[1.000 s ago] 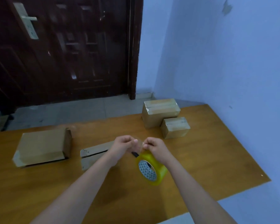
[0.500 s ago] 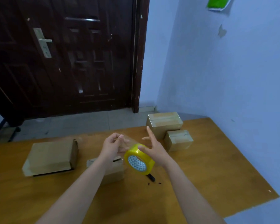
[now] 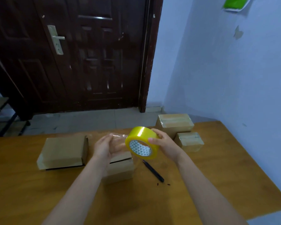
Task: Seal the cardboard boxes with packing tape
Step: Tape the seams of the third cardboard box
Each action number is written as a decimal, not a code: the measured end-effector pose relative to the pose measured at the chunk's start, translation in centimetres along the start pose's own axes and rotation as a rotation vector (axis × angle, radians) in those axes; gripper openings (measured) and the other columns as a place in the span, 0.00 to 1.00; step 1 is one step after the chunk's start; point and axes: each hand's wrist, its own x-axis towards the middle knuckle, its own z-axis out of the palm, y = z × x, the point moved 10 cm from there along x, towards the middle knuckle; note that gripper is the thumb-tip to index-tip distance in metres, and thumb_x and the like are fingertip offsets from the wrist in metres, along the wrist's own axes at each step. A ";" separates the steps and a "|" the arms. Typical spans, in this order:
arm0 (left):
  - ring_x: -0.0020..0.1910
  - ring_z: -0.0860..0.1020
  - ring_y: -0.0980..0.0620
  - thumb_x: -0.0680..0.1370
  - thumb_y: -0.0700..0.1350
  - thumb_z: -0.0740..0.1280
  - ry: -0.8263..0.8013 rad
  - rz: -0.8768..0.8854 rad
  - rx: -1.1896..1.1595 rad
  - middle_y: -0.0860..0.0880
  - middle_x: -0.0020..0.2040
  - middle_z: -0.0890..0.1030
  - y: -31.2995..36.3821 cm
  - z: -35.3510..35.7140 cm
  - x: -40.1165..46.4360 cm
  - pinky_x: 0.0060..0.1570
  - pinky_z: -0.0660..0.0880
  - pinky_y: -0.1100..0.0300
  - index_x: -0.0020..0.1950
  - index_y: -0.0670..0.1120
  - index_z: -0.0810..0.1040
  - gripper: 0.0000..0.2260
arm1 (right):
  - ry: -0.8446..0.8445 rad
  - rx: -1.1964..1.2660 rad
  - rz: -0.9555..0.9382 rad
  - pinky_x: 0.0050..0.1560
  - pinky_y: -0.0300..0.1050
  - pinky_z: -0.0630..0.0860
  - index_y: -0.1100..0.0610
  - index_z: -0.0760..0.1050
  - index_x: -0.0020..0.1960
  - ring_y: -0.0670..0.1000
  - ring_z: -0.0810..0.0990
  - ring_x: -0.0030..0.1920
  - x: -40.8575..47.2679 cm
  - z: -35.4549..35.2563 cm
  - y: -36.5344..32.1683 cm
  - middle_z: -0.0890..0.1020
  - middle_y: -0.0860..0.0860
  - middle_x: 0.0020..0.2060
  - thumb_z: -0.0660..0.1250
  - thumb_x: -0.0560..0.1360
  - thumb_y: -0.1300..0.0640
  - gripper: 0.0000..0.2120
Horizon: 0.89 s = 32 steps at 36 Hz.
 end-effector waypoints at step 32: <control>0.31 0.82 0.54 0.81 0.42 0.63 0.319 0.065 0.151 0.44 0.40 0.82 -4.2 -13.4 0.9 0.36 0.77 0.57 0.45 0.40 0.79 0.09 | -0.326 -0.925 0.442 0.62 0.46 0.69 0.58 0.67 0.71 0.53 0.72 0.65 6.5 0.8 6.1 0.72 0.52 0.67 0.67 0.70 0.35 0.38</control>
